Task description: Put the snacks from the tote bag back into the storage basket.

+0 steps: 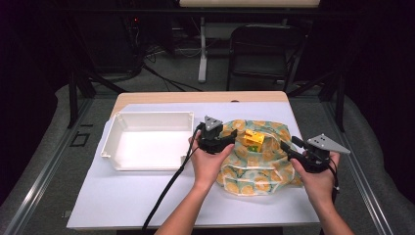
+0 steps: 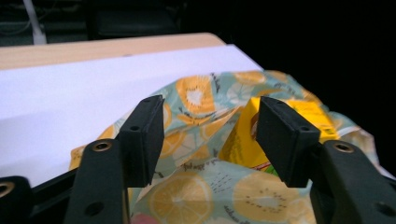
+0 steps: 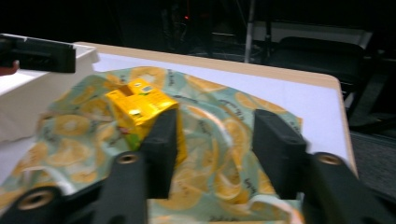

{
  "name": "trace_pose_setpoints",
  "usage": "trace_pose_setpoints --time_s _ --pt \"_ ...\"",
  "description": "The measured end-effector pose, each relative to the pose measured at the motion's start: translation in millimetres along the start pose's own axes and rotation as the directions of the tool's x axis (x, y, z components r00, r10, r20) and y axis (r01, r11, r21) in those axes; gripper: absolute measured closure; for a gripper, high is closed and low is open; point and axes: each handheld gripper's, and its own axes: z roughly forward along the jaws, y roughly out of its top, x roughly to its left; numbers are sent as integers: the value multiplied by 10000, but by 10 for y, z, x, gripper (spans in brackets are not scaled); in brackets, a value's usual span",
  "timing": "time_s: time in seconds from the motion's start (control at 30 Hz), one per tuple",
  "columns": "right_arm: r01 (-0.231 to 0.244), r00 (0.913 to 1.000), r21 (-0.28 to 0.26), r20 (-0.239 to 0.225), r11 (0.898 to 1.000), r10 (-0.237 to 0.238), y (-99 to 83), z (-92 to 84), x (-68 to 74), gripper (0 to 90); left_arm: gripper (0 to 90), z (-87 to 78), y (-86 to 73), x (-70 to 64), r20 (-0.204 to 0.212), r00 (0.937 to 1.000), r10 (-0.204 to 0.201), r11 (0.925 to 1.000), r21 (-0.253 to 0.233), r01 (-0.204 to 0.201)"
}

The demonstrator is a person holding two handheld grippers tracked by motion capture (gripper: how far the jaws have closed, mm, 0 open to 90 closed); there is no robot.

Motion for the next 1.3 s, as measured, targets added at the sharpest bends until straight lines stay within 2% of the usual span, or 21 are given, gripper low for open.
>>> trace_pose_setpoints --time_s 0.07,0.17,0.2,0.27,0.4,0.47,0.53,0.57,0.6,0.63,0.67,0.7,0.77,0.9,0.93,1.0,1.07,1.13,1.2,1.23,1.3 --pt "45 9993 71 -366 10000 -42 -48 -5 53 735 507 -45 -35 -20 148 9999 5 9999 -159 -3" --pt "120 9951 773 -987 9969 -43 -130 122 122 879 720 -52 -161 -90 508 9980 389 9990 -252 -376" --pt "-13 9938 1008 -1100 9949 125 -177 182 144 900 794 -20 -206 -108 730 9962 484 9988 -24 -484" --pt "66 9943 1358 -1062 9907 79 -235 259 174 900 837 69 -303 -146 871 9939 678 9965 436 -718" --pt "-67 9957 1748 -895 9846 227 -334 408 180 900 850 242 -432 -157 970 9940 499 9942 903 -587" --pt "77 9954 2043 -953 9789 121 -376 467 172 900 844 338 -492 -137 888 9954 358 9926 1125 -458" --pt "194 9945 2538 -1045 9671 74 -453 558 168 900 833 429 -557 -105 832 9963 210 9852 1678 -347" --pt "178 9936 2801 -1120 9598 142 -482 593 159 900 827 484 -607 -90 692 9975 133 9757 2171 -281" --pt "54 9928 3213 -1150 9470 334 -534 642 139 900 826 523 -654 -80 513 9986 153 9695 2437 -273" --pt "7 9928 3489 -1127 9372 412 -570 670 123 900 824 549 -689 -70 476 9988 78 9645 2632 -201" --pt "-29 9932 3691 -1071 9294 456 -588 681 117 900 820 583 -733 -48 489 9988 17 9546 2973 -161" --pt "-102 9928 3770 -1064 9261 542 -598 679 112 900 819 582 -749 -18 612 9980 -125 9494 3138 -74" --pt "-234 9906 3502 -1181 9364 689 -549 605 125 897 821 568 -748 -5 644 9978 -124 9477 3191 -88" --pt "-167 9914 1993 -1237 9798 421 -348 443 196 898 824 560 -766 -3 642 9978 -134 9516 3073 -70" --pt "-130 9931 1751 -1121 9845 331 -309 447 216 899 826 559 -766 0 649 9978 -155 9516 3072 -52" --pt "-218 9942 1690 -1003 9854 392 -309 519 241 898 827 552 -771 -3 551 9983 -185 9529 3033 9" --pt "-127 9958 2210 -853 9752 323 -373 639 257 900 825 539 -771 -3 445 9989 -155 9537 3009 14" --pt "-76 9954 2765 -895 9610 337 -447 736 259 900 827 535 -783 -17 197 9997 -152 9604 2783 91" --pt "15 9961 3597 -828 9330 303 -529 817 266 899 834 531 -785 -24 158 9998 -88 9607 2777 41" --pt "39 9959 3765 -855 9264 305 -565 844 266 897 838 531 -785 -24 158 9998 -103 9599 2803 54" --pt "52 9946 3708 -979 9287 335 -568 823 250 871 851 538 -784 -12 137 9998 -173 9578 2871 126"
